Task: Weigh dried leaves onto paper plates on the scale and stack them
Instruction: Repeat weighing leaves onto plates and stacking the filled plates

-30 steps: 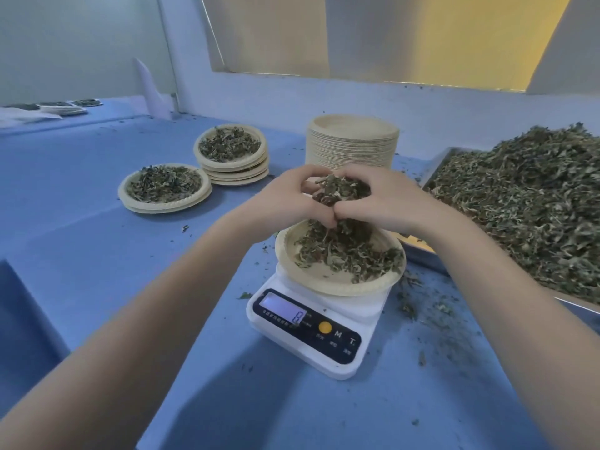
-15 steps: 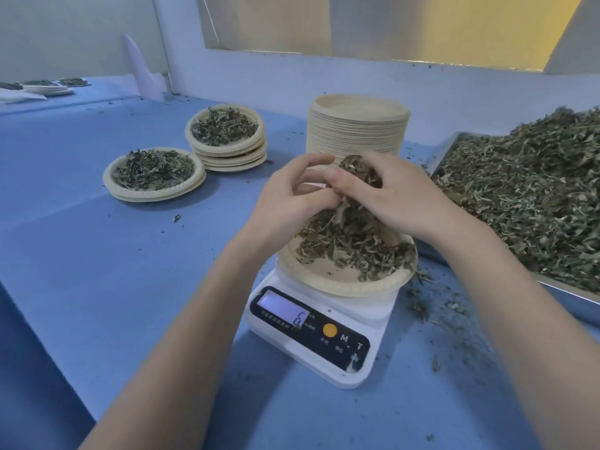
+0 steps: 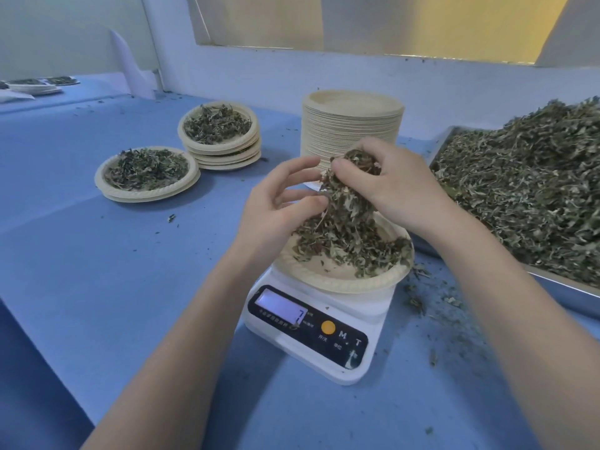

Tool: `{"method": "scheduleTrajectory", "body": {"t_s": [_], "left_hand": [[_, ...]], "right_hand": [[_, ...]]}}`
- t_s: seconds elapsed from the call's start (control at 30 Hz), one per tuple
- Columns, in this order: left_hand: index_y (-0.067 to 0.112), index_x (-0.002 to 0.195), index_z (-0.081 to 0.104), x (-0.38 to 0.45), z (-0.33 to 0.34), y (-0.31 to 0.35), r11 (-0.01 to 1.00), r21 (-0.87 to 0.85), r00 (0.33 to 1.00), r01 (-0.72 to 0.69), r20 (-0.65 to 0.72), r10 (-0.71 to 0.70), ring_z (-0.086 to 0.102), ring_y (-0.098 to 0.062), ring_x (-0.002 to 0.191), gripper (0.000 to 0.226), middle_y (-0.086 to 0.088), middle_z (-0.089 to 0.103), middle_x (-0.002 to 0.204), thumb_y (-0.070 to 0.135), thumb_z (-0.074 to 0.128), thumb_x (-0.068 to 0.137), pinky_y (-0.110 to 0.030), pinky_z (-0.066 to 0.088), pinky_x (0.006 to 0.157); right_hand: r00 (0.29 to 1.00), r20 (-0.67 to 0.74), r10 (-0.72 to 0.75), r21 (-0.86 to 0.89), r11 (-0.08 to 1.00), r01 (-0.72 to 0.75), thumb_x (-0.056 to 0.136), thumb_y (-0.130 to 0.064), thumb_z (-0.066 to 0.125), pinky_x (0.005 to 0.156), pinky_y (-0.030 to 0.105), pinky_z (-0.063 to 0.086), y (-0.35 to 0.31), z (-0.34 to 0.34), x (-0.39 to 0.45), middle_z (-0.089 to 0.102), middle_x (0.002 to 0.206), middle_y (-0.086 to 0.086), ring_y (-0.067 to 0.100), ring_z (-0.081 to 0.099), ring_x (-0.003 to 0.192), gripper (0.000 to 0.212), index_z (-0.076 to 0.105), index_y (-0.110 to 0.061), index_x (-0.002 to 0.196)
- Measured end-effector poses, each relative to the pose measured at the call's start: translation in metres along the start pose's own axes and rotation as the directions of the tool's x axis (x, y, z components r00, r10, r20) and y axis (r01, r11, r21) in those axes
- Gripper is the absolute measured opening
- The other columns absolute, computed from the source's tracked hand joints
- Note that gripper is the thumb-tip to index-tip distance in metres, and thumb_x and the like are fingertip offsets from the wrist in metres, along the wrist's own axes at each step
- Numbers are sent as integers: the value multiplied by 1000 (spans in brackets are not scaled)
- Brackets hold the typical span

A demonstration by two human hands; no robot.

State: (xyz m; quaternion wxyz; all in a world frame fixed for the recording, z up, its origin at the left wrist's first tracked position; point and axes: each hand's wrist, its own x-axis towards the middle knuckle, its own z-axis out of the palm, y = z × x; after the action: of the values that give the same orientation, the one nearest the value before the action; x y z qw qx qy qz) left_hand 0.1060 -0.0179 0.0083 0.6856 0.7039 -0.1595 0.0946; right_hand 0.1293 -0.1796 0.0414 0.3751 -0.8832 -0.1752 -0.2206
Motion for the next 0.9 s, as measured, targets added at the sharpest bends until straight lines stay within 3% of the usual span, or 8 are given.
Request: {"method": "scheduleTrajectory", "body": {"t_s": [0.1, 0.2, 0.37, 0.43, 0.5, 0.6, 0.77, 0.9], "left_hand": [[21, 120, 58, 1, 0, -2, 1000, -20, 1000, -1, 25, 2, 65, -5, 84, 48, 1, 63, 110, 0, 69, 78, -21, 52, 81], [21, 120, 58, 1, 1, -2, 999, -34, 1000, -13, 20, 14, 65, -9, 85, 51, 2, 64, 110, 8, 70, 71, -24, 53, 83], [28, 116, 58, 0, 2, -3, 999, 11, 997, -34, -64, 35, 61, -13, 101, 50, 1, 64, 116, 20, 66, 68, -30, 49, 92], [29, 114, 60, 2, 4, -4, 998, 43, 995, -43, -83, 47, 59, -11, 105, 46, 5, 64, 116, 23, 63, 68, -27, 48, 90], [29, 113, 62, 9, 11, -1, 994, 103, 997, -30, -69, 37, 58, -6, 105, 43, 10, 65, 113, 27, 61, 69, -23, 47, 88], [34, 106, 63, 31, 34, 9, 973, 230, 999, -16, 47, 5, 60, -4, 98, 33, 15, 66, 107, 25, 65, 74, -24, 48, 85], [33, 99, 57, 66, 97, 24, 940, 338, 967, -52, 253, -37, 60, -10, 95, 30, 18, 59, 87, 13, 66, 79, -28, 45, 86], [22, 110, 60, 82, 126, 25, 878, 476, 934, -50, 333, -127, 57, -16, 96, 29, 7, 62, 97, 17, 63, 82, -28, 44, 81]], "right_hand": [[1000, 3, 14, 6, 1000, -14, 89, -39, 56, 58, 8, 35, 1, 0, 0, 66, 84, -3, 7, 52, 77, 24, 64, -16, 94], [1000, -7, 18, 36, 999, -18, 90, -37, 57, 55, 8, 34, 1, 0, 1, 59, 72, -9, 1, 48, 63, 20, 62, -18, 91], [994, -66, 86, 114, 990, -78, 92, -34, 56, 35, 6, 29, 5, -17, 3, 49, 64, -5, -6, 46, 42, 22, 57, -13, 87], [989, -118, 86, 38, 996, -82, 93, -37, 54, 41, 11, 31, 13, -30, 4, 48, 64, -5, -2, 44, 46, 22, 54, -20, 79], [980, -167, 110, -37, 992, -118, 93, -40, 53, 51, 23, 34, 25, -42, 6, 51, 68, 1, 9, 46, 58, 28, 57, -13, 85], [965, -213, 157, -62, 983, -173, 92, -41, 53, 48, 22, 32, 41, -55, 7, 51, 71, 7, 16, 43, 57, 41, 56, 0, 95], [953, -273, 132, -158, 971, -180, 90, -38, 56, 51, 18, 33, 58, -67, 8, 52, 67, -4, 10, 47, 58, 28, 58, -9, 89], [961, -194, 196, -408, 875, -261, 90, -47, 52, 63, 30, 30, 78, -89, 3, 62, 92, 6, 18, 47, 76, 36, 60, -14, 100]]}}
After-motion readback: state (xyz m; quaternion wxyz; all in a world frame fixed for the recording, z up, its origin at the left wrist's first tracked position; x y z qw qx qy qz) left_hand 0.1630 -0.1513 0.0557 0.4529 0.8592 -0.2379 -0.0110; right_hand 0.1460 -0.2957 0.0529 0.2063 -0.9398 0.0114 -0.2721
